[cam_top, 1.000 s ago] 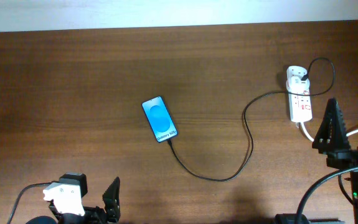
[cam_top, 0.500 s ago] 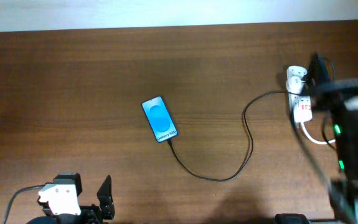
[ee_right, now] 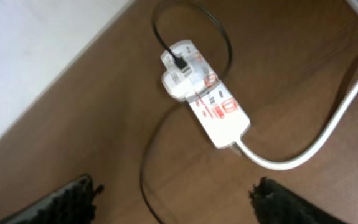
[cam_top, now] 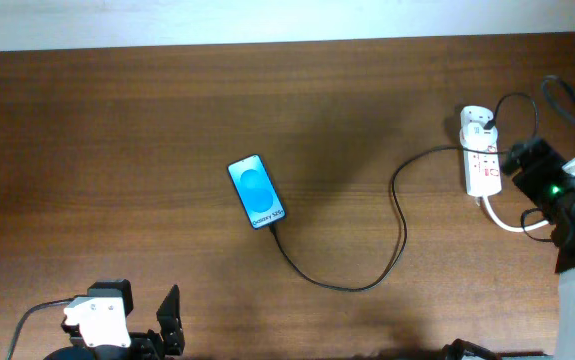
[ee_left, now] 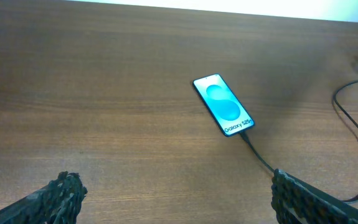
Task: Plug charger to phone and switch on socket
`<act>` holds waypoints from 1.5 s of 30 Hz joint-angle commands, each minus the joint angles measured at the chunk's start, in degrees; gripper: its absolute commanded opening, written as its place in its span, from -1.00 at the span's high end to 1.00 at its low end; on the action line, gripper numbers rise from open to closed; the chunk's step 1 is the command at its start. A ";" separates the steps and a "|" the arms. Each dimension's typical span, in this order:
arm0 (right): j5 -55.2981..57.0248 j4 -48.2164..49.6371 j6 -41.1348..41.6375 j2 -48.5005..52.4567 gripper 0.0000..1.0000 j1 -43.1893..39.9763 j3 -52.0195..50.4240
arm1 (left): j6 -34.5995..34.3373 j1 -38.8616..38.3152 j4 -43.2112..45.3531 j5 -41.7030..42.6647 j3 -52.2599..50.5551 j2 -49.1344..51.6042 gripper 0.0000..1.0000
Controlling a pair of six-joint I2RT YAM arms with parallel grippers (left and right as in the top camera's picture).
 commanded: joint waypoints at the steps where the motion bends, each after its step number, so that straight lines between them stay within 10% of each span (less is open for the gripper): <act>1: -2.40 -1.66 -5.97 5.29 -0.35 -0.63 0.00 | 0.90 0.04 -0.02 -0.39 -0.13 -0.46 -0.98; 13: 7.58 -2.45 -5.99 20.44 0.89 -0.63 0.00 | 0.90 0.04 -0.02 -0.39 -0.13 -0.48 -0.98; 24: 7.54 -4.37 -5.97 20.44 0.90 -0.63 0.00 | 0.90 0.04 -0.02 -0.39 -0.13 -0.46 -0.99; 26: 7.56 -4.37 -5.97 20.44 0.56 -0.63 0.00 | 0.90 0.04 -0.02 -0.39 -0.13 -0.46 -0.99; 34: 10.82 -2.45 -10.25 20.57 0.91 -0.63 -0.15 | 0.90 0.04 -0.02 -0.39 -0.13 -0.46 -0.99; 45: 10.56 13.77 -13.03 33.35 0.91 -0.63 -0.15 | 0.90 0.04 -0.02 -0.39 -0.13 -0.48 -0.98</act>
